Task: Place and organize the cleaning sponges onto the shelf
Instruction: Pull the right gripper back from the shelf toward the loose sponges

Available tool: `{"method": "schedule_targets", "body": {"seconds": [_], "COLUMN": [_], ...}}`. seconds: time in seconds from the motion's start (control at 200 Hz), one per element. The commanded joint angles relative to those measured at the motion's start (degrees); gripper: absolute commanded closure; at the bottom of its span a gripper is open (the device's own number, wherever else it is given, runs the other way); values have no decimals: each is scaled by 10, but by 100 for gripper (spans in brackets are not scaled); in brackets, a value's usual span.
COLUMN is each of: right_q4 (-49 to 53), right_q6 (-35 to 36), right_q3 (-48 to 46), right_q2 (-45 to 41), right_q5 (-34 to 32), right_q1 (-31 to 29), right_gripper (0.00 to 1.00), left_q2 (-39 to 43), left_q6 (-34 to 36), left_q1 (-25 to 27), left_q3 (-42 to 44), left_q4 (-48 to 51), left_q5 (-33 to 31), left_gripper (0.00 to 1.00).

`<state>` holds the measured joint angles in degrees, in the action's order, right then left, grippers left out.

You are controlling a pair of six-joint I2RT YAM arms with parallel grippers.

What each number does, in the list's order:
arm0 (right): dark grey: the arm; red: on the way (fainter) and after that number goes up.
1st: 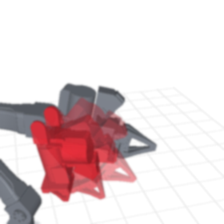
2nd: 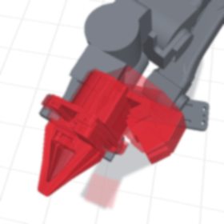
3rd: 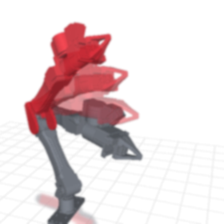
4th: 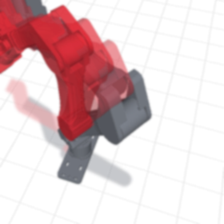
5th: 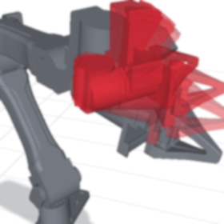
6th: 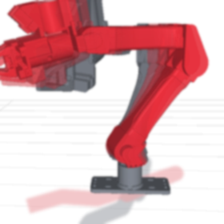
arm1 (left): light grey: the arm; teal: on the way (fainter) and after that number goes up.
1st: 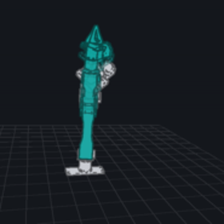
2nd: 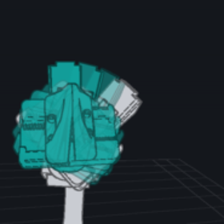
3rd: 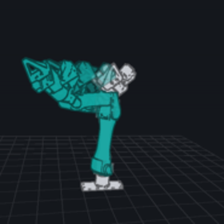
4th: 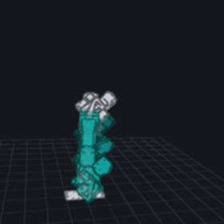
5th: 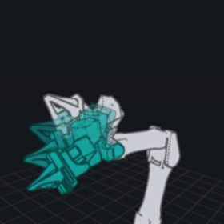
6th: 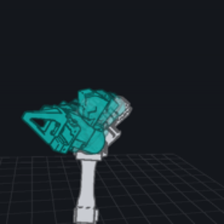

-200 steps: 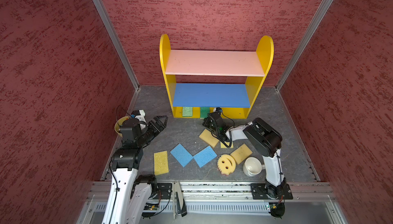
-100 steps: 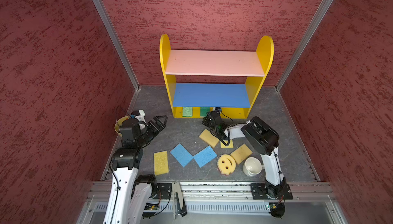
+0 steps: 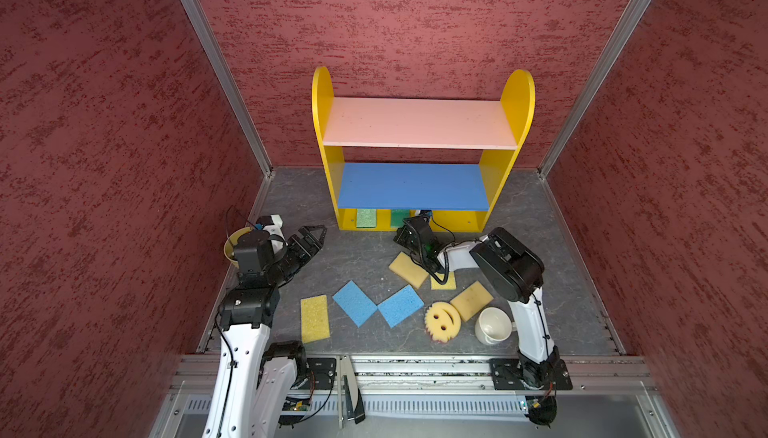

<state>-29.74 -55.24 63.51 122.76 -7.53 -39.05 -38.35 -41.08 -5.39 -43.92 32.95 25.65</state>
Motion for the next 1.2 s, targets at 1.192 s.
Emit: {"method": "schedule_targets", "body": {"seconds": [1.192], "right_q4": [296], "right_q6": [103], "right_q3": [-228], "right_q2": [-416], "right_q5": [-10], "right_q1": [10], "right_gripper": [95], "left_q2": [-5], "left_q6": [-13], "left_q1": [-30], "left_q3": [14], "left_q4": [-21], "left_q5": [42], "left_gripper": [10]}}
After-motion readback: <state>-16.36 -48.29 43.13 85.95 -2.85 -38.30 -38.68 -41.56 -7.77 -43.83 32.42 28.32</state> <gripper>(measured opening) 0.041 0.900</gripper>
